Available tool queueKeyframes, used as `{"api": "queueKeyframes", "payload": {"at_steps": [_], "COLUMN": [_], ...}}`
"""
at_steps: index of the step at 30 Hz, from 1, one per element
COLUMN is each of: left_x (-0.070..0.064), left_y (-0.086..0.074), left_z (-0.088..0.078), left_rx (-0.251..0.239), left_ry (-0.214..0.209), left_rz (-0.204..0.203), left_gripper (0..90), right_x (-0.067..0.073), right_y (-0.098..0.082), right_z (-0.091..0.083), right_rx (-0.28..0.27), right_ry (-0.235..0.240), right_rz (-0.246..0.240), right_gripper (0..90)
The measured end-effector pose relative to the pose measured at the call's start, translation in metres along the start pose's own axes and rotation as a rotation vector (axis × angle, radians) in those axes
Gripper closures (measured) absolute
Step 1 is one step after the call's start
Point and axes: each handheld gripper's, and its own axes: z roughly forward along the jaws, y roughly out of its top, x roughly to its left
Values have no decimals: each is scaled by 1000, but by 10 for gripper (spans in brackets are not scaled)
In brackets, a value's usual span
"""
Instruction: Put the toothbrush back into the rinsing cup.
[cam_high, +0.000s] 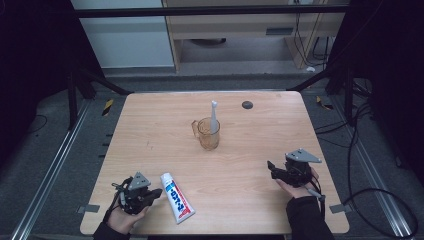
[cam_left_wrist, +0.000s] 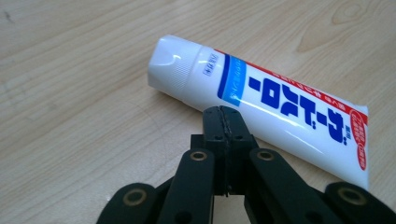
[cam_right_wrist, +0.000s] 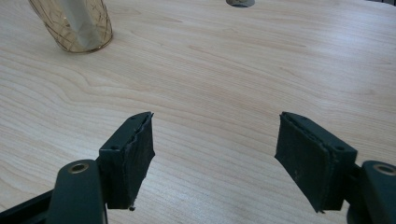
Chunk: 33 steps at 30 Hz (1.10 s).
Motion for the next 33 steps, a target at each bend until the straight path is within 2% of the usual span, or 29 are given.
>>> {"api": "queueKeyframes", "payload": {"at_steps": [6,17,24,28,33], "left_x": [-7,-17,-17,-22,-25], "left_y": [-1,-3,-2,-1,-1], "left_z": [4,10,10,9,9], "left_rx": [36,72,65,69,72], "left_ry": [-34,-73,-96,-107,-120], "left_rz": [44,69,64,87,96], "left_gripper": [897,897,897,898,898], "right_x": [0,-1,-1,-1,-1], "right_y": [0,-1,-1,-1,-1], "right_z": [1,2,2,3,3], "right_rx": [4,10,11,17,14], "right_ry": [1,2,4,4,7], "right_rz": [-2,-2,-2,-2,-1], "right_gripper": [274,270,269,268,268]}}
